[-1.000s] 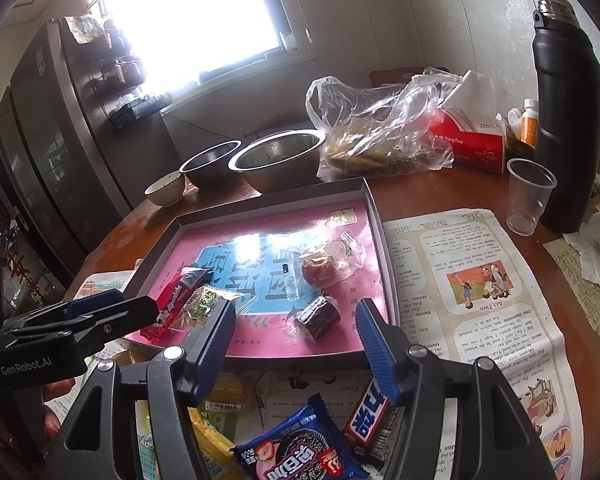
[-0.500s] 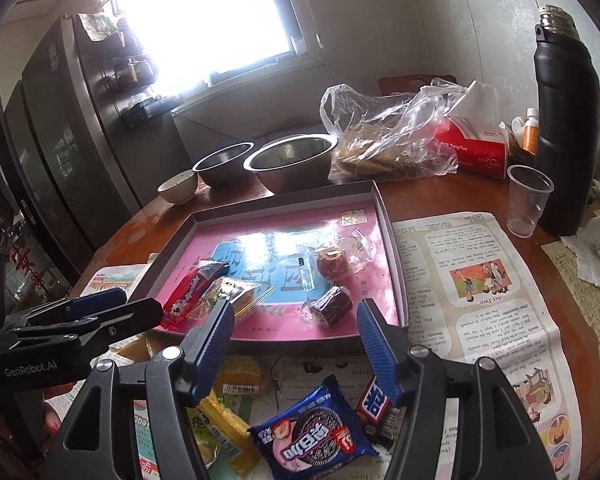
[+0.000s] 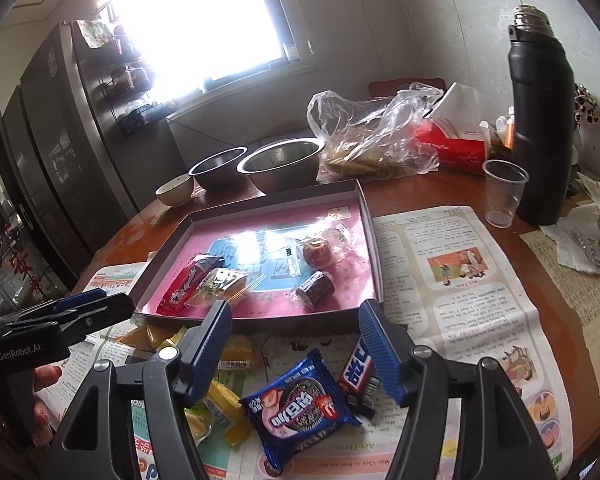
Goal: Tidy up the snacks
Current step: 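Move both open grippers back from the tray toward the snack pile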
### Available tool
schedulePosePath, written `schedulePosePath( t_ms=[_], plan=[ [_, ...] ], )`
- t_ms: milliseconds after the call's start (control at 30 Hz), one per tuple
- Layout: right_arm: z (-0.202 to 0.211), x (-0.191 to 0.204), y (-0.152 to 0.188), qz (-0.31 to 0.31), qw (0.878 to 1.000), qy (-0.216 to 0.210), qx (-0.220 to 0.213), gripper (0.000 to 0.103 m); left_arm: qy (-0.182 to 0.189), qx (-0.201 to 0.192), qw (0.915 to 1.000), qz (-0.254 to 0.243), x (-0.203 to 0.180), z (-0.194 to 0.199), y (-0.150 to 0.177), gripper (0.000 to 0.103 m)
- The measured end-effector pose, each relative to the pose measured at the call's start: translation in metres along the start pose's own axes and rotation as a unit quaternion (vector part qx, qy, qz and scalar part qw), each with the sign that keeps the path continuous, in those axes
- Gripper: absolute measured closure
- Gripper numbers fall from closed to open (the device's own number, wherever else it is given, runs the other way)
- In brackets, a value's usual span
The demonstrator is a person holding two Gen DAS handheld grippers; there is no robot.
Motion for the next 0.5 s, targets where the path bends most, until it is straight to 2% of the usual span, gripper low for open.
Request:
schedulePosePath(
  t_ms=[500],
  plan=[
    [0.017, -0.004, 0.007, -0.002, 1.000, 0.001, -0.006, 0.037, -0.021, -0.015, 0.9996, 0.013, 0.018, 0.021, 0.003, 0.026]
  ],
)
Point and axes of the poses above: each gripper's, at about its wrist camera, not at the fingertips, and z roughly against the way its jaws point, x to its left, y to its underside, the point moved 10 cm from there along -z, roughly the way its jaws point, and after that the axes turned 6 degrees about -x, right-handed, at the moved point
